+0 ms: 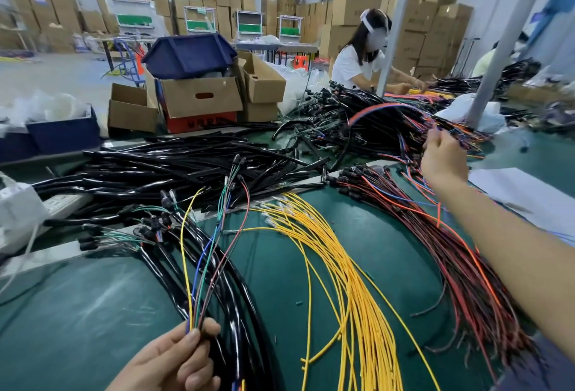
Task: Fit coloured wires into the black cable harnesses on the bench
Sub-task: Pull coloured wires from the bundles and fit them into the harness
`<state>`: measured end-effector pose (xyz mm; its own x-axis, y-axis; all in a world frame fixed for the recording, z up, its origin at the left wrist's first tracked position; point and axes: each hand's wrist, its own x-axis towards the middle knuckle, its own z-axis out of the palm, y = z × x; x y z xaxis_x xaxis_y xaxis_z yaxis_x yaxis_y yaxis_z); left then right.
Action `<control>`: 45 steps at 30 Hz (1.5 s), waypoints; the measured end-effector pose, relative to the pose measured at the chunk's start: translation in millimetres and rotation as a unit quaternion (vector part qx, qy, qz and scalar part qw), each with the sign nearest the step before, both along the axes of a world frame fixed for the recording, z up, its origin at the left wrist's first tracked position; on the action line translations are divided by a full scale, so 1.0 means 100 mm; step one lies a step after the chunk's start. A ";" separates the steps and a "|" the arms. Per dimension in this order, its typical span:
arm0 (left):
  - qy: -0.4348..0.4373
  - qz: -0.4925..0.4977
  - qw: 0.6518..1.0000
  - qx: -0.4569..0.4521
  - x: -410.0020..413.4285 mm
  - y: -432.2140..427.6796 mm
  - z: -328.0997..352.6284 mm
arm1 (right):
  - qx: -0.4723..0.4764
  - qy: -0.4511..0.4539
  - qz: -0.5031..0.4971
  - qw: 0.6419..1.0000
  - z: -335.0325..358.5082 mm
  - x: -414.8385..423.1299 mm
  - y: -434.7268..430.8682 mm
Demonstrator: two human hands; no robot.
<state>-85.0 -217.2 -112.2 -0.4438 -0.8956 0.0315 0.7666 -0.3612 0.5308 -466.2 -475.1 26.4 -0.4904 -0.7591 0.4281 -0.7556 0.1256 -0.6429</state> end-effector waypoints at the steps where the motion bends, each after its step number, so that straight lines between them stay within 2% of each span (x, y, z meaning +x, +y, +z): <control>1: 0.009 -0.003 1.000 -0.006 0.00 -0.01 0.00 | 0.044 -0.022 0.032 0.998 0.10 0.01 -0.01; 3: 0.018 -0.003 1.000 -0.019 0.01 -0.03 0.02 | 0.077 -0.087 0.088 0.989 0.30 0.15 0.04; 5: 0.001 0.015 1.000 -0.022 0.01 -0.04 0.04 | 0.030 -0.232 0.179 0.956 0.52 0.38 0.17; 7: -0.043 0.054 0.998 -0.011 0.02 0.02 0.13 | -0.004 -0.430 0.258 0.865 0.72 0.69 0.37; 8: -0.059 0.054 0.997 -0.017 0.00 0.03 0.18 | 0.000 -0.489 0.288 0.823 0.77 0.85 0.49; 9: -0.070 0.040 0.996 -0.024 -0.06 0.03 0.22 | 0.018 -0.497 0.310 0.810 0.77 1.04 0.61; 10: -0.086 0.041 0.995 0.005 -0.12 0.07 0.20 | 0.054 -0.475 0.332 0.813 0.72 1.24 0.75; 11: -0.124 0.076 0.989 0.024 -0.11 0.10 0.17 | 0.098 -0.448 0.357 0.813 0.61 1.41 0.88; 12: -0.155 0.114 0.981 0.037 -0.11 0.13 0.18 | 0.144 -0.440 0.385 0.798 0.46 1.58 1.01; 14: -0.169 0.123 0.977 0.043 -0.13 0.16 0.25 | 0.216 -0.444 0.446 0.747 0.15 1.87 1.26; 18: -0.198 0.109 0.972 0.059 -0.13 0.20 0.34 | 0.287 -0.435 0.534 0.666 -0.23 2.19 1.55; 19: -0.196 0.107 0.973 0.057 -0.13 0.19 0.34 | 0.293 -0.425 0.549 0.657 -0.26 2.21 1.57; 26: -0.207 0.077 0.974 0.056 -0.10 0.22 0.36 | 0.322 -0.352 0.624 0.618 -0.46 2.15 1.49; 29: -0.209 0.080 0.973 0.060 -0.10 0.21 0.37 | 0.310 -0.334 0.633 0.626 -0.53 2.12 1.44; 33: -0.225 0.045 0.972 0.039 -0.06 0.23 0.35 | 0.295 -0.369 0.619 0.627 -0.67 2.14 1.44; 34: -0.236 0.034 0.971 0.031 -0.05 0.24 0.35 | 0.294 -0.368 0.609 0.638 -0.69 2.15 1.45; 35: -0.246 0.029 0.968 0.027 -0.05 0.24 0.35 | 0.289 -0.340 0.600 0.664 -0.70 2.17 1.47; 36: -0.260 0.030 0.965 0.029 -0.04 0.24 0.36 | 0.271 -0.262 0.582 0.720 -0.71 2.17 1.47; 38: -0.317 0.043 0.947 0.036 -0.02 0.25 0.39 | 0.158 0.046 0.480 0.862 -0.71 2.14 1.46; 39: -0.359 0.055 0.931 0.032 0.00 0.26 0.40 | 0.039 0.160 0.423 0.891 -0.67 2.14 1.51; 40: -0.406 0.064 0.911 0.020 0.02 0.27 0.42 | -0.067 0.183 0.433 0.880 -0.62 2.15 1.61; 41: -0.453 0.071 0.889 -0.002 0.04 0.28 0.43 | -0.128 0.170 0.503 0.838 -0.59 2.19 1.72; 42: -0.500 0.077 0.862 -0.030 0.05 0.29 0.45 | -0.146 0.178 0.583 0.779 -0.59 2.25 1.82; 43: -0.550 0.085 0.829 -0.057 0.07 0.30 0.47 | -0.130 0.201 0.653 0.718 -0.64 2.33 1.90; 44: -0.593 0.096 0.796 -0.073 0.09 0.30 0.49 | -0.092 0.224 0.697 0.675 -0.70 2.38 1.96; 45: -0.617 0.104 0.775 -0.086 0.13 0.30 0.51 | -0.052 0.237 0.717 0.654 -0.73 2.41 1.99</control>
